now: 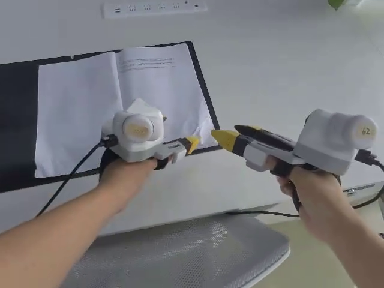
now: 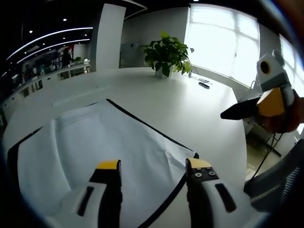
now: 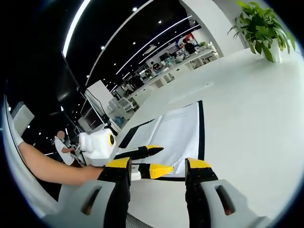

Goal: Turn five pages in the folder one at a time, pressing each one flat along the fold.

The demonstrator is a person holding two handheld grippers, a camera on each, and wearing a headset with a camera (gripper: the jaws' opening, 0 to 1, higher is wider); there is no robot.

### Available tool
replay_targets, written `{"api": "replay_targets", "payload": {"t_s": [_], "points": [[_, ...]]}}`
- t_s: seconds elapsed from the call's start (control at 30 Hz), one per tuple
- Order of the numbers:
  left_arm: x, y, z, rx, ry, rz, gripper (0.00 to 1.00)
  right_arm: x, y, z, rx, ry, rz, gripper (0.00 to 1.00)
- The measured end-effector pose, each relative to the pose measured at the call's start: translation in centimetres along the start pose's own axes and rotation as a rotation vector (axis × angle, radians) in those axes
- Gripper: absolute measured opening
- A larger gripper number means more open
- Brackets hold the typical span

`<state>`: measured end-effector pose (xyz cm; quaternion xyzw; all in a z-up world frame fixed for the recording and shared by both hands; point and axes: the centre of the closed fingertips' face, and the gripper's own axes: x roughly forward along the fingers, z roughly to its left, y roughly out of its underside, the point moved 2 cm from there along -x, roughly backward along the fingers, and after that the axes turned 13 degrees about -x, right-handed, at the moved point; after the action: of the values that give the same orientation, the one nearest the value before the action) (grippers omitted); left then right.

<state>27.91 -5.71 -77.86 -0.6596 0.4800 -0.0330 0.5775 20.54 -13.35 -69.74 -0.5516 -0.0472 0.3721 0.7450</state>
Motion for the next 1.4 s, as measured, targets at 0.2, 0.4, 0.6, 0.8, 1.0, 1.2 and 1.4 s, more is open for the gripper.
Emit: {"api": "replay_targets", "payload": {"t_s": [0.2, 0.4, 0.6, 0.8, 1.0, 1.2, 1.4], "points": [[1.6, 0.8, -0.3, 0.055, -0.055, 0.015, 0.56, -0.5, 0.2, -0.7, 0.028, 0.01, -0.013, 0.43], [1.5, 1.0, -0.3, 0.101, -0.087, 0.004, 0.52, -0.6, 0.6, -0.9, 0.041, 0.012, -0.013, 0.43], [1.5, 1.0, -0.5, 0.105, -0.075, 0.003, 0.46, -0.2, 0.9, -0.9, 0.047, 0.003, -0.006, 0.43], [1.6, 1.0, -0.6, 0.117, -0.065, -0.001, 0.4, 0.2, 0.9, -0.7, 0.043, -0.009, -0.003, 0.44], [1.7, 0.9, -0.5, 0.126, -0.057, -0.008, 0.32, 0.2, 0.9, -1.0, 0.049, -0.011, -0.005, 0.44], [1.9, 1.1, -0.9, 0.135, -0.039, -0.011, 0.17, 0.2, 1.0, -0.9, 0.052, -0.013, -0.002, 0.43], [2.2, 1.3, -0.9, 0.118, -0.025, -0.023, 0.09, 0.3, 1.2, -0.8, 0.052, -0.018, 0.002, 0.44]]}}
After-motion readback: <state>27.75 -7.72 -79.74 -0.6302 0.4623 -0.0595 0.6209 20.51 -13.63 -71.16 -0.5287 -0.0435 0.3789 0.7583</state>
